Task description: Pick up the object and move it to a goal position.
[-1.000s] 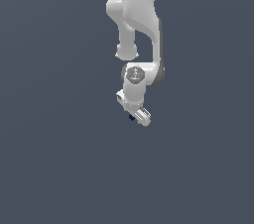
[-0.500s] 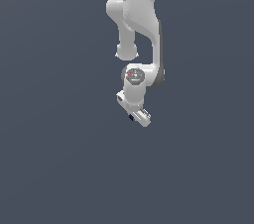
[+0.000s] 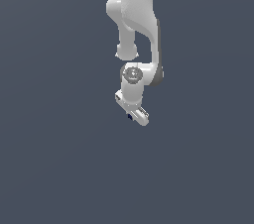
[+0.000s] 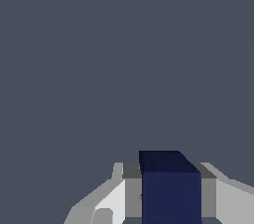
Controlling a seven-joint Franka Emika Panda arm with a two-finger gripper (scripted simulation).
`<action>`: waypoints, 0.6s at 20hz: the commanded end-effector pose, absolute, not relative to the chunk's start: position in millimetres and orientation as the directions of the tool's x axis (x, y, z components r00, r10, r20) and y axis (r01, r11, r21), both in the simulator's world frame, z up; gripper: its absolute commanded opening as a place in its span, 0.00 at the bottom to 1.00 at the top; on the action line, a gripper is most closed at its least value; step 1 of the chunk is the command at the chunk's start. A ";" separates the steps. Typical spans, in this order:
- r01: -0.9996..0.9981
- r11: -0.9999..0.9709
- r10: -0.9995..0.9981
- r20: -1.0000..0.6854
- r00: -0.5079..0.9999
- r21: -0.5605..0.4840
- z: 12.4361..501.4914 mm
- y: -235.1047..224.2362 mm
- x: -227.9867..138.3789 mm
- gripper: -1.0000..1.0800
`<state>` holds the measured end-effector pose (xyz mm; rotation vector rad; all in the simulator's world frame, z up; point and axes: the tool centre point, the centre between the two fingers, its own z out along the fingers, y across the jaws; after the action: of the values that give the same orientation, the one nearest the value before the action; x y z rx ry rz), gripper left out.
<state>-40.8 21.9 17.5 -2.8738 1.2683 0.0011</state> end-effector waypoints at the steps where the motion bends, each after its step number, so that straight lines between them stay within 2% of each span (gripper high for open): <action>1: -0.740 -0.673 -0.740 0.000 0.673 0.000 22.8 10.9 -42.7 0.00; 6: -0.740 -0.673 -0.740 0.000 0.673 -0.001 40.6 -26.0 -50.4 0.00; 12: -0.740 -0.672 -0.740 -0.001 0.672 -0.001 72.8 -91.9 -63.6 0.00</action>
<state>-59.8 -74.2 64.0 -2.8724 1.2703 0.0012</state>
